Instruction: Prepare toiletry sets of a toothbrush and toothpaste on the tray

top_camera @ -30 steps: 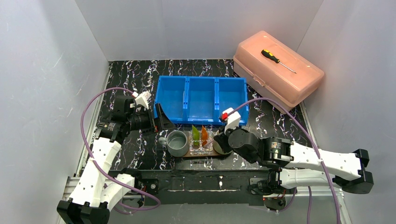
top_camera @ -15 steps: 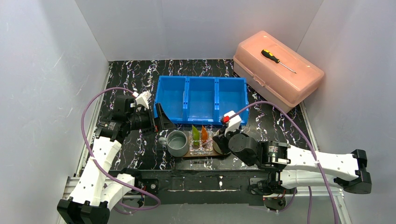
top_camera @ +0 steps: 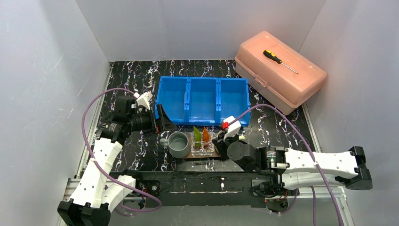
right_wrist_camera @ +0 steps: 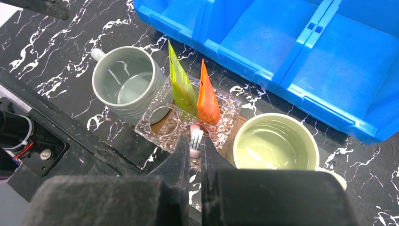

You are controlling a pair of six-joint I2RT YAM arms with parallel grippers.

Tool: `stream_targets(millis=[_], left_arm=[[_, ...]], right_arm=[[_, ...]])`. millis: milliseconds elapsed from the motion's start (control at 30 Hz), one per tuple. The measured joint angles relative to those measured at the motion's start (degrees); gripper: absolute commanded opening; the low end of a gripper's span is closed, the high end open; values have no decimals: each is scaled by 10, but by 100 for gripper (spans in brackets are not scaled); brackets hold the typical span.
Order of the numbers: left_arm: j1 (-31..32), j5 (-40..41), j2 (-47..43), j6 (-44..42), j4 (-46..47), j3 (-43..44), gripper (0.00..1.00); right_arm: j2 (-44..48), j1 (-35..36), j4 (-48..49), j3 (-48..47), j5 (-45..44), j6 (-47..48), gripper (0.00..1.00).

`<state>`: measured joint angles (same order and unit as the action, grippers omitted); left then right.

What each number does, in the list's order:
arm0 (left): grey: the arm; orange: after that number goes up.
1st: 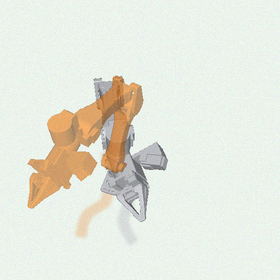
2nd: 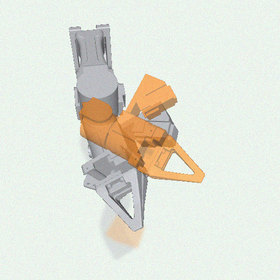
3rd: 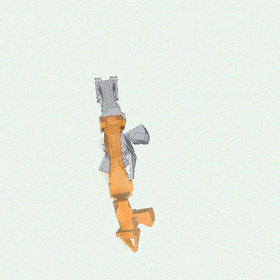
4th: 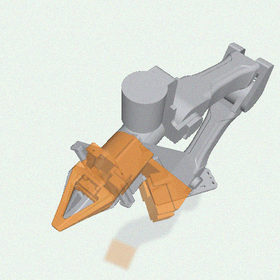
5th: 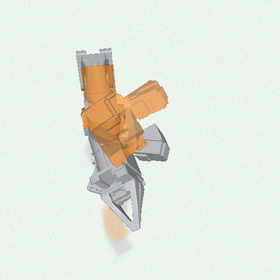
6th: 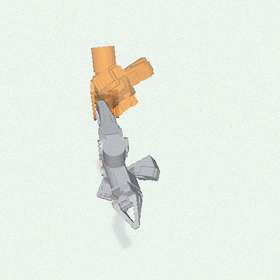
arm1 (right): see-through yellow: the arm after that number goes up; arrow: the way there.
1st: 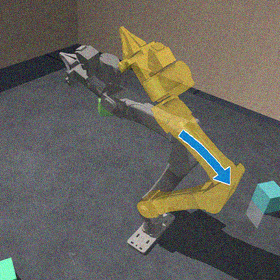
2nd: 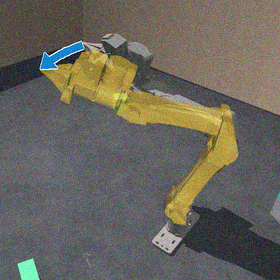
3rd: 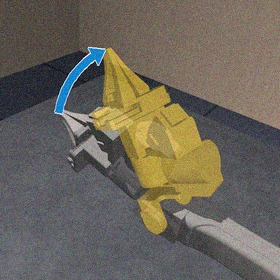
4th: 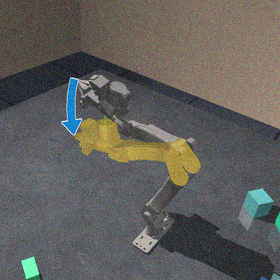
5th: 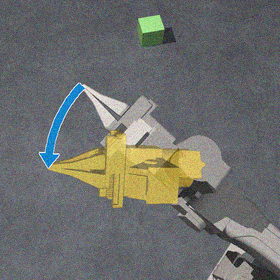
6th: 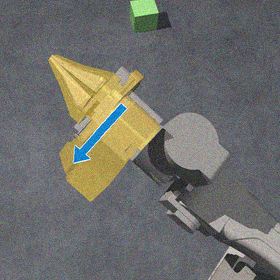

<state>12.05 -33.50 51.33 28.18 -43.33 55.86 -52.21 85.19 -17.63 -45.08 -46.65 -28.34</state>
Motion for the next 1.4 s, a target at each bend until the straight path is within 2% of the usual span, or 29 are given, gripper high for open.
stream_targets(millis=[867, 967, 1100, 1400], left_arm=[[0, 0, 0, 0, 0, 0, 98], [0, 0, 2, 0, 0, 0, 98], [0, 0, 4, 0, 0, 0, 98], [0, -1, 7, 0, 8, 0, 98]], right_arm=[[-33, 74, 33, 28, -100, 0, 2], [-36, 82, 33, 28, -107, -1, 9], [-38, 91, 32, 28, -117, -2, 25], [-44, 103, 27, 28, -132, -2, 37]])
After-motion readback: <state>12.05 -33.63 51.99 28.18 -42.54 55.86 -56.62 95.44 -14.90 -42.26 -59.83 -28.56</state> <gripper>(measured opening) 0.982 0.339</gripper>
